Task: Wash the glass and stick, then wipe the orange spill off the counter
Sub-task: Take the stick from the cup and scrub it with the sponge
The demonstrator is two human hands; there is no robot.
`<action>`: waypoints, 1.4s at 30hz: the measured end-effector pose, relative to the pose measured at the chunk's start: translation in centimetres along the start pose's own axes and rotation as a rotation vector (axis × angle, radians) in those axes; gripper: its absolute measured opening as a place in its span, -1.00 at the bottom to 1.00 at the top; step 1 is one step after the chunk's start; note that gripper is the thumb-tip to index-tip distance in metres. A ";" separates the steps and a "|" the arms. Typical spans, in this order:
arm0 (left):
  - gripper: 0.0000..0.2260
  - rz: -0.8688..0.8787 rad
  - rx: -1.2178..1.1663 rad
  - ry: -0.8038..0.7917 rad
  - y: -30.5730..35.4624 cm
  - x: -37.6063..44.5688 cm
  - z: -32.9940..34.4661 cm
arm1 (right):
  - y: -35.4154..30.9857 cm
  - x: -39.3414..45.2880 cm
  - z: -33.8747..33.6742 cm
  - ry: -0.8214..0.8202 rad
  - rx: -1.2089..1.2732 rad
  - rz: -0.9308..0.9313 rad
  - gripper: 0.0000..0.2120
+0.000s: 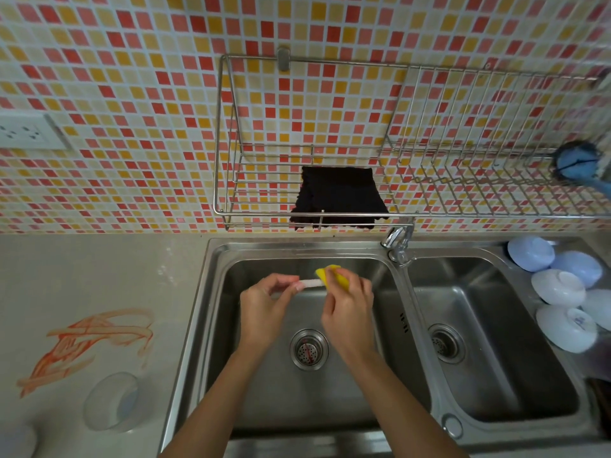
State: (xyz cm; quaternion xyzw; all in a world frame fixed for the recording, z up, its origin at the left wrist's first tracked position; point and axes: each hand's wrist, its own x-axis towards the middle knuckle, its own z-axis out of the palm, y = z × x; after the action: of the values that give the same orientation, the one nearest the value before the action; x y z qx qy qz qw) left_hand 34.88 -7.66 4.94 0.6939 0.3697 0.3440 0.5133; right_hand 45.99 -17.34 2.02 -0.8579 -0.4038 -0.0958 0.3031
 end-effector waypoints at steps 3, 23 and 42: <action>-0.92 0.099 0.081 -0.056 -0.1 0.0 -0.5 | -1.0 -1.1 -0.3 -0.023 0.014 -0.137 -0.55; -0.84 -0.291 -0.104 -0.160 -0.3 1.2 0.3 | 1.6 0.2 0.8 0.089 -0.121 -0.221 -0.66; -0.86 -0.144 0.016 -0.026 -0.7 0.7 1.3 | 2.1 -1.2 0.9 0.028 -0.032 0.028 -0.53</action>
State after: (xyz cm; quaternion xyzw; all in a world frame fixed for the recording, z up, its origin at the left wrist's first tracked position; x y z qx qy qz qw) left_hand 36.30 -7.50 4.07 0.6741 0.4146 0.2943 0.5357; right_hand 46.67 -18.59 -0.15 -0.8667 -0.3859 -0.1101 0.2963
